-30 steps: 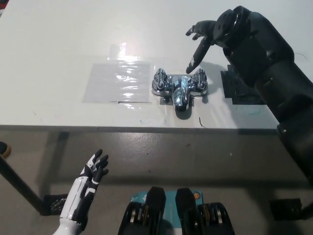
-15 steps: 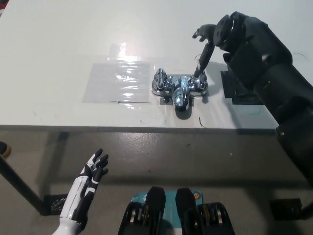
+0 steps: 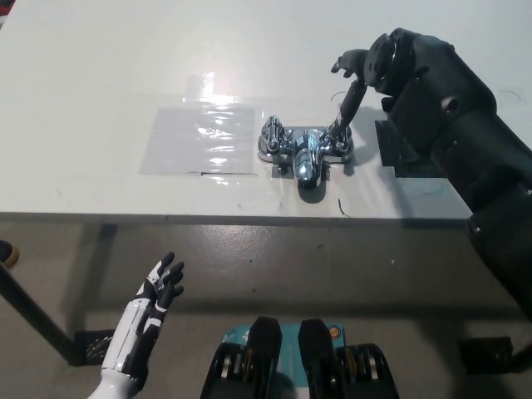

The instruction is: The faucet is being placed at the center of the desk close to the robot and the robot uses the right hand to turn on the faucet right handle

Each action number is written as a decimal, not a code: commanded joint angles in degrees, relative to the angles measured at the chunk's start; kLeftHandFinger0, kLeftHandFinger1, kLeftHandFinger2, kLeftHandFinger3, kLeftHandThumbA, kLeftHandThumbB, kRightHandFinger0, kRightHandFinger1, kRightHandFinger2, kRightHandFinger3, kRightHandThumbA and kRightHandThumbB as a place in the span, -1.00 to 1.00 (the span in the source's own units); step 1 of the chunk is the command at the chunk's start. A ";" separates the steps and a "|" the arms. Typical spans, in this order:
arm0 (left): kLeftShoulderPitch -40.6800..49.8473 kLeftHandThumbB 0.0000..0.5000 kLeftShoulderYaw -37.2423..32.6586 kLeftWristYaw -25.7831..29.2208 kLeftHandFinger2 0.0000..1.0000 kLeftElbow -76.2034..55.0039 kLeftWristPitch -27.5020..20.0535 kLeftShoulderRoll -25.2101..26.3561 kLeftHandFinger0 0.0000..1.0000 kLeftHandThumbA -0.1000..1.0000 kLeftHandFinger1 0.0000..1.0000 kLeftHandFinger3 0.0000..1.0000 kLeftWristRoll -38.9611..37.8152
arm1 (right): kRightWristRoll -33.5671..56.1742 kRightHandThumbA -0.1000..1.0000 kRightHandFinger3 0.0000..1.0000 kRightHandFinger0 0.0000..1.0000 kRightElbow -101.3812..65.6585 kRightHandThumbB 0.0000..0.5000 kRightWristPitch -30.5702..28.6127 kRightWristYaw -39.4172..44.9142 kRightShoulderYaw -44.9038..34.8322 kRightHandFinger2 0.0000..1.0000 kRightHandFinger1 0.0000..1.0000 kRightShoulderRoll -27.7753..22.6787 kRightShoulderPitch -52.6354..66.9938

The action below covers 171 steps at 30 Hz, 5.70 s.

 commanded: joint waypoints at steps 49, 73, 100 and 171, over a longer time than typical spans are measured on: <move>-1.92 -0.41 0.23 -0.09 1.00 -1.37 -2.23 0.68 1.00 0.82 1.00 1.00 0.54 | -5.48 1.00 1.00 1.00 8.05 0.12 -5.49 4.55 6.24 1.00 1.00 -3.02 -3.17; -2.34 -0.39 0.14 -0.35 1.00 -1.42 -2.37 0.75 1.00 0.81 1.00 1.00 0.17 | -6.69 0.71 1.00 1.00 5.36 0.44 -4.39 -5.13 5.13 1.00 1.00 -5.13 -2.20; -2.53 -0.44 -0.05 -0.69 1.00 -1.55 -2.12 0.79 1.00 0.81 1.00 1.00 -0.27 | -9.47 -0.21 1.00 1.00 6.39 0.66 -3.62 -5.38 6.63 1.00 1.00 -8.86 -3.18; -11.26 -0.56 0.78 -0.85 1.00 1.47 -0.16 1.03 1.00 0.81 1.00 1.00 -1.59 | 13.37 1.00 1.00 1.00 -125.34 0.00 -9.57 -13.32 -50.87 1.00 1.00 -2.56 50.95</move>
